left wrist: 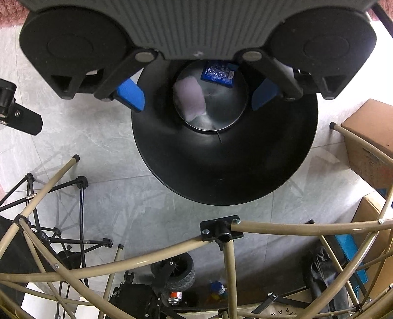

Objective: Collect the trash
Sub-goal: 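Lower the headband into the bin and open the left tool, then raise both tools back toward the items on the table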

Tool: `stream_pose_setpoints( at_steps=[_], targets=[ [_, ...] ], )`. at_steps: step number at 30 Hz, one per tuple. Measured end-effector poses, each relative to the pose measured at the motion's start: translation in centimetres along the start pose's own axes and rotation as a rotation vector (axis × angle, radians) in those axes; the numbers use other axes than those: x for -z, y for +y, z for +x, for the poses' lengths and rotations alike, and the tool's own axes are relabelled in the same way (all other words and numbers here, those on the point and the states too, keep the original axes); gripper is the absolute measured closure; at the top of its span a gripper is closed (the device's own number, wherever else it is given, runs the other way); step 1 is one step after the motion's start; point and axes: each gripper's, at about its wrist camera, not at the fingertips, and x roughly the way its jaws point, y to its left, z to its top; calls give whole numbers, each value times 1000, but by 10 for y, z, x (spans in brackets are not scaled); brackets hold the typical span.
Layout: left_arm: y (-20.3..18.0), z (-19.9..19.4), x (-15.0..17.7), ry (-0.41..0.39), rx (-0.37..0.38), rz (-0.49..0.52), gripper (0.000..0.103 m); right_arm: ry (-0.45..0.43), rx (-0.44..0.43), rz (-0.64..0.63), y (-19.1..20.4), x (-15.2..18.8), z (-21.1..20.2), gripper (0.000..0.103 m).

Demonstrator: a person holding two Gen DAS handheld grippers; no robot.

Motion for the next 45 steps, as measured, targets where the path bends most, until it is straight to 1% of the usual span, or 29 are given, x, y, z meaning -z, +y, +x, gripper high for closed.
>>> stream_pose_setpoints(
  at_steps=[5,8,13,19,24,29,35,39,42,45],
  targets=[
    [1,-2,1,0,-7,-4,7,-5,-1,-1,1,-1,-3,0],
    [5,-6,2,-14,-10,-3,7,-15,-7,-3,3,-2,-6,0],
    [13,-22,3,-73,-39,-6,7,-40,-27,-23,13,-5,-14,0],
    [28,-50,7,-153,-40,-20,7,-79,-53,-53,31,-9,-30,0],
    [45,-77,11,-239,-44,-47,7,-146,-90,-88,48,-12,-56,0],
    [62,-99,16,-313,-56,-97,7,-225,-122,-118,64,-14,-84,0],
    [88,-130,25,-428,-73,-161,7,-318,-173,-149,84,-13,-114,0],
    [103,-151,29,-512,-68,-193,7,-389,-205,-165,93,-16,-130,0],
    [109,-165,31,-574,-80,-206,5,-440,-223,-165,97,-20,-138,0],
    [113,-176,30,-616,-84,-224,5,-488,-228,-168,100,-25,-144,0]
  ],
)
